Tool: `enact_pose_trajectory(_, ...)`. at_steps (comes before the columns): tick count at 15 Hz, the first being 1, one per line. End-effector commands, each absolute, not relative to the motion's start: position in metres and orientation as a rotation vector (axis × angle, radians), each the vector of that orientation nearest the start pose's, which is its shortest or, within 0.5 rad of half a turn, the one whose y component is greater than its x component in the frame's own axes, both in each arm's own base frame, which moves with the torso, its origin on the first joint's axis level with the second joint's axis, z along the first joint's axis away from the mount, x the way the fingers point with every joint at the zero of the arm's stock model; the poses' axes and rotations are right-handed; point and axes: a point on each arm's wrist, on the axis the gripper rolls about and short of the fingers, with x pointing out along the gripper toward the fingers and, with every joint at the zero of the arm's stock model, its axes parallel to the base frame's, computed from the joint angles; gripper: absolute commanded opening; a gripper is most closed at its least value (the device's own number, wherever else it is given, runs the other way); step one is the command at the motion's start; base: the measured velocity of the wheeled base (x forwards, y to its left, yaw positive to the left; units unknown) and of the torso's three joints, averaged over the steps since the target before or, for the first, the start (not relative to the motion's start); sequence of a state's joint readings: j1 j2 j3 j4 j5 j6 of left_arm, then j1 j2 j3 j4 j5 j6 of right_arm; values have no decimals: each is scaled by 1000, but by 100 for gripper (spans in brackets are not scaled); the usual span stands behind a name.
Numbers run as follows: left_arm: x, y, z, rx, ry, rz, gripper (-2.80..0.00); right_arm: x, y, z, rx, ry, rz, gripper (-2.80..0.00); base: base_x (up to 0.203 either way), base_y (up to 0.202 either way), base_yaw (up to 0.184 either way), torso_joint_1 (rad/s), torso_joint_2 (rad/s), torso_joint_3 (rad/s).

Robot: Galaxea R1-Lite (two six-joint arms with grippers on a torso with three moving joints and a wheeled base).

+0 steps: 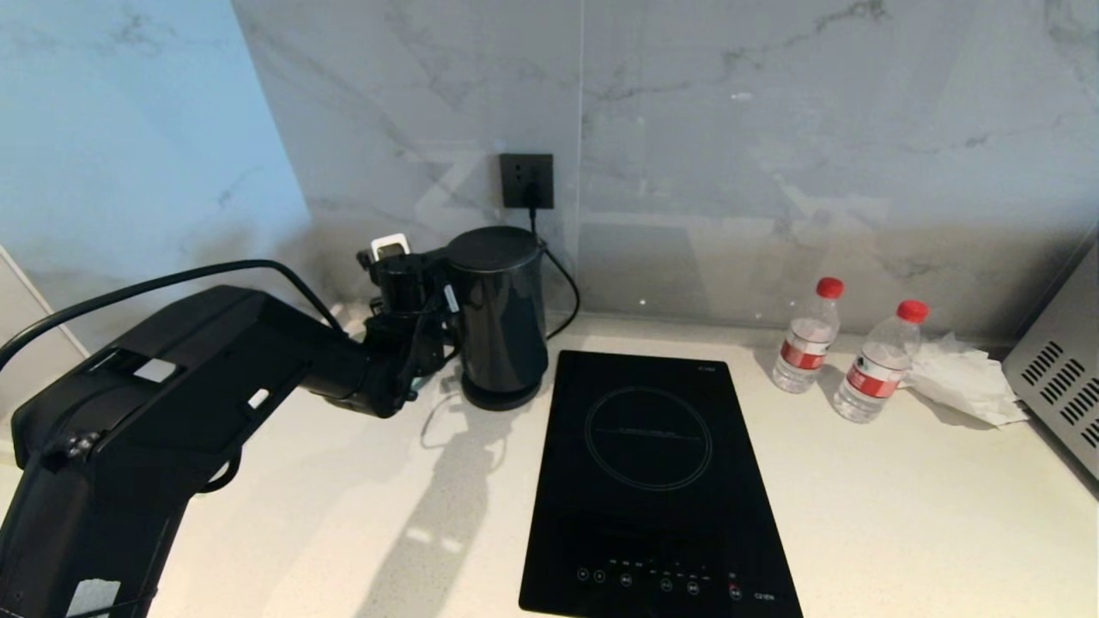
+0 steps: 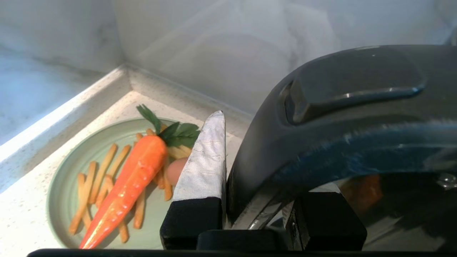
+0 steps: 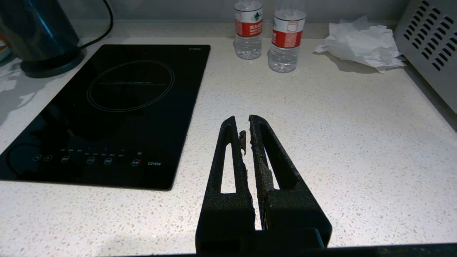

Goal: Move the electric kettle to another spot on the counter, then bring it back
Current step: Pick up the kettle, then place it by the sink

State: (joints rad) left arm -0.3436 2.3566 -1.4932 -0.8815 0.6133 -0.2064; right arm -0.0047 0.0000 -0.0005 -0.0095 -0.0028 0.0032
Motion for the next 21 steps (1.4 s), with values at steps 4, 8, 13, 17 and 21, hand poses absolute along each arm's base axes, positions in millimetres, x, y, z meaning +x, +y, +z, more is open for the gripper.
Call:
enact_pose_trajectory(4, 448, -143, 132, -211, -33, 293, -280, -23, 0, 77, 4, -12, -8, -280, 0, 0, 0, 0, 0, 0)
enact_pose_trajectory(8, 440, -130, 146, -216, -45, 310, -280, -23, 0, 77, 3, -10, -8, -280, 0, 0, 0, 0, 0, 0)
enact_pose_trajectory(13, 428, -112, 157, -217, -44, 332, -280, -23, 0, 77, 3, -11, -8, -280, 0, 0, 0, 0, 0, 0)
enact_pose_trajectory(17, 422, -93, 157, -211, -34, 361, -280, -23, 0, 77, 5, -11, -8, -280, 0, 0, 0, 0, 0, 0)
enact_pose_trajectory(21, 416, -74, 154, -214, -9, 369, -280, -23, 0, 76, 3, -10, -8, -280, 0, 0, 0, 0, 0, 0)
